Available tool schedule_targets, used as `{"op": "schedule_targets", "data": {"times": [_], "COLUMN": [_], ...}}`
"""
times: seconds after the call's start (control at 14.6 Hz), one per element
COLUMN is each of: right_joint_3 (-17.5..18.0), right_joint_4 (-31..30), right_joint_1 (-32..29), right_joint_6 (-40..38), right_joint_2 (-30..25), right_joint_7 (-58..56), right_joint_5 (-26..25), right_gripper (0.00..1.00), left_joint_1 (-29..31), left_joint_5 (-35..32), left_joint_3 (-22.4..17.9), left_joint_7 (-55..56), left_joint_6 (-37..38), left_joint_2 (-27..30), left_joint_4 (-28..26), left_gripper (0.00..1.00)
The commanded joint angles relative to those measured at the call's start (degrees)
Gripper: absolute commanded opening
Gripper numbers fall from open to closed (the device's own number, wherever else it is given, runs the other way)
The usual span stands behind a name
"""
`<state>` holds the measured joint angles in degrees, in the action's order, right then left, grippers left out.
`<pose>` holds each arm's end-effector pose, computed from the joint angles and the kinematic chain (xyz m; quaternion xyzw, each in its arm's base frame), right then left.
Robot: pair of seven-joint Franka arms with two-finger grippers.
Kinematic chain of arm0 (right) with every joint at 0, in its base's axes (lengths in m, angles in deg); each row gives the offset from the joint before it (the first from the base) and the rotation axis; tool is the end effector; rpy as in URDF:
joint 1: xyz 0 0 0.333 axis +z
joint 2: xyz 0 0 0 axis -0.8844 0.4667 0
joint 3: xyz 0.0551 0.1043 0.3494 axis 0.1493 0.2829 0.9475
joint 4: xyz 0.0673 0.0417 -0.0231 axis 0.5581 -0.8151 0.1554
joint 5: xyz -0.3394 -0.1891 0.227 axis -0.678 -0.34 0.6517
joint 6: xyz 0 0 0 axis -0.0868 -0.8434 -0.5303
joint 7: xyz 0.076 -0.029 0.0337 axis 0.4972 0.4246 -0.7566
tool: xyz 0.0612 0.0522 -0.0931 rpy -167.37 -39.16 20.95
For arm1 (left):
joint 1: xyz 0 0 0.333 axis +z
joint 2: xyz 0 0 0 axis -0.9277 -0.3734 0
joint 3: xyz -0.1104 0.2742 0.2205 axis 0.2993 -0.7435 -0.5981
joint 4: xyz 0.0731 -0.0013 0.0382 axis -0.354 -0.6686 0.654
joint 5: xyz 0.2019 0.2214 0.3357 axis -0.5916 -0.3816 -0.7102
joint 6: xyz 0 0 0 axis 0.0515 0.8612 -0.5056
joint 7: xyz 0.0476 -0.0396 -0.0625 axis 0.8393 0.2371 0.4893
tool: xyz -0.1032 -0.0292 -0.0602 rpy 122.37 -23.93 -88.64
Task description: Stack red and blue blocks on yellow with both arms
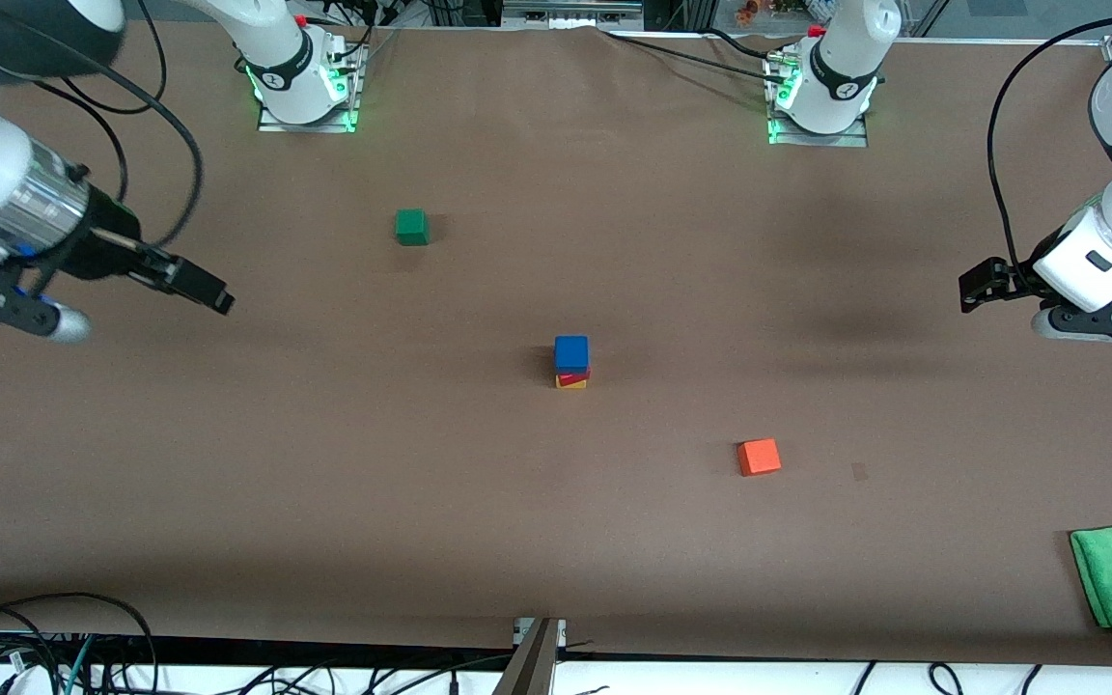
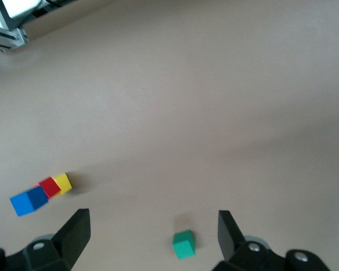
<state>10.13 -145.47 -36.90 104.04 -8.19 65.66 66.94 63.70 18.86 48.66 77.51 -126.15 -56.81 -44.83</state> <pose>0.6680 0.1188 0.6415 -0.9828 0.1730 0.0110 0.0638 0.6383 0.0228 0.5272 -0.9988 0.0356 0.0102 0.0323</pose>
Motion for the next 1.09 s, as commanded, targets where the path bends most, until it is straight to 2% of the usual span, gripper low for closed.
{"op": "schedule_targets", "data": {"times": [0.0,0.14,0.27,0.41,0.55,1.02], "right_joint_3": [3.2,8.6,14.8,18.5,20.0,20.0], "right_joint_4": [-7.0,-7.0,-7.4,-8.4,-8.9,-7.6], "right_joint_1": [-4.9,-10.7,-17.6,-21.4,-23.8,-23.8], "right_joint_6": [-0.9,-1.8,-2.0,-1.9,-1.9,-1.8], "right_joint_2": [-6.1,-6.9,-7.4,-8.2,-8.4,-7.7], "right_joint_7": [-4.0,-5.7,-8.6,-10.3,-15.5,-19.5], "right_joint_5": [-2.8,-6.0,-6.7,-7.7,-8.8,-9.0], "right_gripper": [1.0,1.0,1.0,1.0,1.0,1.0], "left_joint_1": [-0.4,-0.5,-0.4,-0.5,-0.5,0.2], "left_joint_5": [0.9,0.4,0.4,0.5,0.7,1.1], "left_joint_3": [0.1,0.3,0.3,0.8,1.2,1.2], "left_joint_7": [0.3,0.8,0.6,0.9,0.9,0.8], "left_joint_6": [4.1,4.9,4.9,5.0,4.9,4.7], "left_joint_2": [-0.5,-0.7,-0.8,-0.7,-0.7,-0.7], "left_joint_4": [3.1,3.8,3.9,3.8,3.8,3.9], "left_gripper": [1.0,1.0,1.0,1.0,1.0,1.0]}}
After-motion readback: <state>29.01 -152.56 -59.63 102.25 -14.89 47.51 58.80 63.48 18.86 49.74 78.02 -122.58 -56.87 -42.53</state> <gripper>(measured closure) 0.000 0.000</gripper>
